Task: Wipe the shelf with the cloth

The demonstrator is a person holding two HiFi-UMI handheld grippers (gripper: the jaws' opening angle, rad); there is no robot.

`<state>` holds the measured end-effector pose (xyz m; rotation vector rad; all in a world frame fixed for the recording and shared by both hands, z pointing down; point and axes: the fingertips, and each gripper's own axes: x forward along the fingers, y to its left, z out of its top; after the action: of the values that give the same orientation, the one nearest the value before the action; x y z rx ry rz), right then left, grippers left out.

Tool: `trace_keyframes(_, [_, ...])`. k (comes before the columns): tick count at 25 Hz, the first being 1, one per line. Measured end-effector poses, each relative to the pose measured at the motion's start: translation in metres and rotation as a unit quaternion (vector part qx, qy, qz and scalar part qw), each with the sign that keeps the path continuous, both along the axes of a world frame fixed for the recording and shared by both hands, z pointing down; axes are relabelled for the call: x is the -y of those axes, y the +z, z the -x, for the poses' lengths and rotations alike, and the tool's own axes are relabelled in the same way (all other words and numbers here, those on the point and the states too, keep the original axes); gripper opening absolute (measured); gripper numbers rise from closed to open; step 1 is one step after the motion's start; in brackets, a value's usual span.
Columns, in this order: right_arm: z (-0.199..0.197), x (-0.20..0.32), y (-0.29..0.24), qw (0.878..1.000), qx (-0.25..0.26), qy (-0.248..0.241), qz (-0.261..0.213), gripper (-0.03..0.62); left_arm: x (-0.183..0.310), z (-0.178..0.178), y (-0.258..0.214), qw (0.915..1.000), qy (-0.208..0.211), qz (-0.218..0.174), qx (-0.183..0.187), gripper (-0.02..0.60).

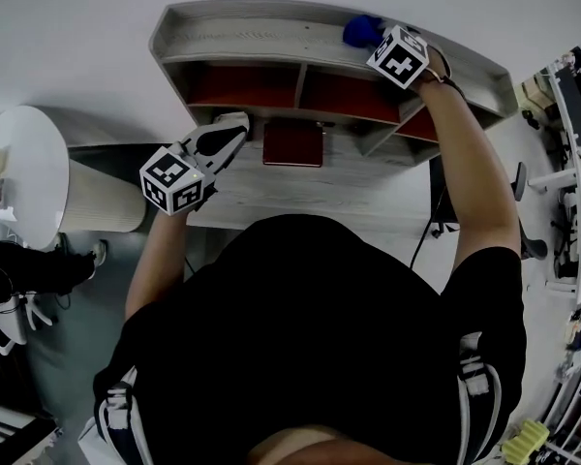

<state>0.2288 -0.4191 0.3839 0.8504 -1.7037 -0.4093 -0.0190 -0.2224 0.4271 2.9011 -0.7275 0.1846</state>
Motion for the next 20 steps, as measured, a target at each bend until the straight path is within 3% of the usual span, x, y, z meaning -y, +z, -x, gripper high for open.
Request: trace_keyframes(20, [0.149,0.006,0.003,0.995,-0.01,-0.097,0.005,0.055,0.004,0.083,0.008,0.9984,-0.053,0.011,-0.015,0.017])
